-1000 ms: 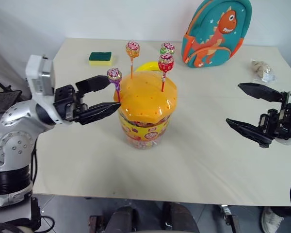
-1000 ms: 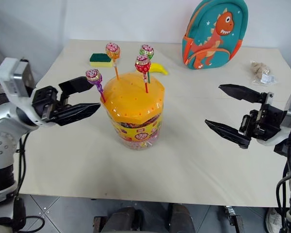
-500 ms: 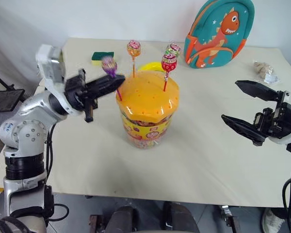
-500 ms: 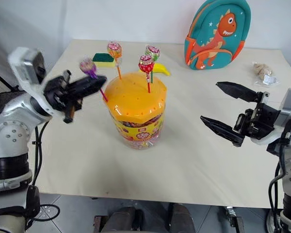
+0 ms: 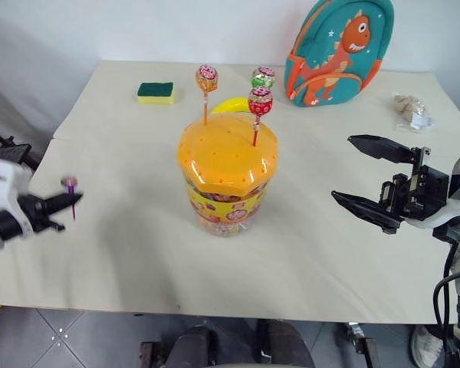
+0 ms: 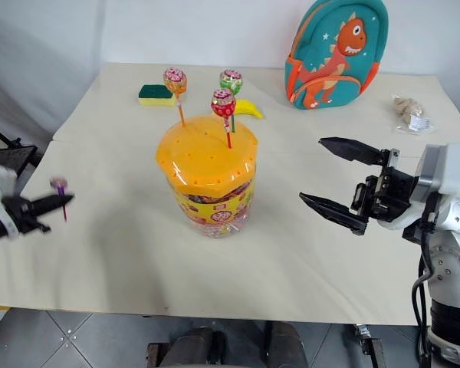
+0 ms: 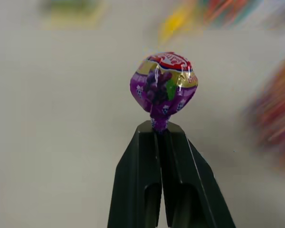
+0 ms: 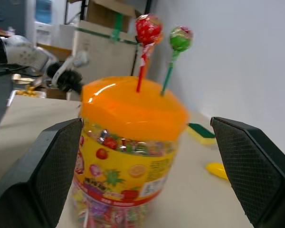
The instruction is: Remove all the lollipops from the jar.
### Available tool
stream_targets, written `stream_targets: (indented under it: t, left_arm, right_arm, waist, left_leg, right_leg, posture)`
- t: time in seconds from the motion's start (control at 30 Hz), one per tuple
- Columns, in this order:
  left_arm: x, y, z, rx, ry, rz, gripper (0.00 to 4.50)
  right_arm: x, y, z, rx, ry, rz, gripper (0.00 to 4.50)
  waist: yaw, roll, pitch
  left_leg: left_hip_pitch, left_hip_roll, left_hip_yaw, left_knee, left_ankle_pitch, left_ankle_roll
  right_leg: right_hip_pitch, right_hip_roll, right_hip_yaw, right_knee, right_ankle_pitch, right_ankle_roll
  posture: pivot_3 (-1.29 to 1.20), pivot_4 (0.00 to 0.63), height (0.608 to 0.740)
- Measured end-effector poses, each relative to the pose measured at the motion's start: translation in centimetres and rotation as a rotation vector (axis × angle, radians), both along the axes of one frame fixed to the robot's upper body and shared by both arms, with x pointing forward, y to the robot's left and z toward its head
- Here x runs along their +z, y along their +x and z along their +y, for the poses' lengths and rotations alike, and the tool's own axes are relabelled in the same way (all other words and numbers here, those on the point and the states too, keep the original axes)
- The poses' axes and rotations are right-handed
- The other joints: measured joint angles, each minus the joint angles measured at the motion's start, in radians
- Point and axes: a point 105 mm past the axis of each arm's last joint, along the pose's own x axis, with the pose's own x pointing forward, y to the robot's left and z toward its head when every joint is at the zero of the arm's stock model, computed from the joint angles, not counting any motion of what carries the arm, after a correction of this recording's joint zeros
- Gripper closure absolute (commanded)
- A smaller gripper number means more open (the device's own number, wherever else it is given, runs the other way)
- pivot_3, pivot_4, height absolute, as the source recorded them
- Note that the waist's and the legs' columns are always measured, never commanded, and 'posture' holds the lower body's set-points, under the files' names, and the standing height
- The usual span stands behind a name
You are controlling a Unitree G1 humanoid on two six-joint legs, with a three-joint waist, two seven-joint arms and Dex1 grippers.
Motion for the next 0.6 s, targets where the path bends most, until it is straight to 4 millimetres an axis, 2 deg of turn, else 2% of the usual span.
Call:
stream_targets:
  t: [0.03,0.23,0.37,0.4,0.6]
  left_arm:
    - [-1.3,-0.6,0.1,0.007,0.003,0.038,4.48]
    - [-1.7,-1.1,0.2,0.053,-0.008,0.062,4.48]
    - [-2.3,-1.7,-0.2,0.06,-0.035,0.118,3.54]
    - [-2.2,-1.8,-0.4,0.058,-0.045,0.125,3.17]
    - [-1.5,-2.2,-0.4,0.034,-0.083,0.108,1.37]
  right_arm:
    - [-0.5,-0.3,0.2,0.026,-0.019,0.001,0.0]
    - [-2.6,-1.4,1.1,0.129,-0.074,0.03,0.0]
    - [-4.0,-2.0,0.5,0.148,-0.154,0.075,0.0]
    - [-4.2,-2.0,0.4,0.149,-0.164,0.09,0.0]
    - [-3.4,-1.9,-0.5,0.095,-0.163,0.07,0.0]
  waist:
    - [0.005,-0.001,-0.001]
    - [0.004,-0.001,-0.001]
    - [-0.005,-0.001,-0.001]
    - [-0.006,-0.001,-0.001]
    - [-0.007,-0.001,-0.001]
  left_leg:
    - [-0.001,0.0,-0.002,0.0,0.0,0.0]
    - [0.0,0.0,-0.002,0.0,-0.001,-0.001]
    - [0.001,0.0,-0.001,0.0,-0.001,-0.001]
    - [0.001,0.0,-0.001,0.0,-0.001,-0.001]
    - [0.002,0.001,0.0,0.0,-0.001,-0.002]
  right_leg:
    - [0.0,-0.001,0.0,0.0,0.0,0.0]
    - [0.0,-0.002,0.0,0.0,0.0,0.0]
    - [0.0,-0.003,0.001,0.001,0.0,0.0]
    - [0.0,-0.003,0.001,0.001,0.0,0.0]
    - [0.0,-0.003,0.002,0.001,-0.001,-0.001]
  posture:
    - [0.0,0.15,0.74]
    - [0.0,0.15,0.74]
    - [0.0,0.15,0.74]
    - [0.0,0.15,0.74]
    - [0.0,0.15,0.74]
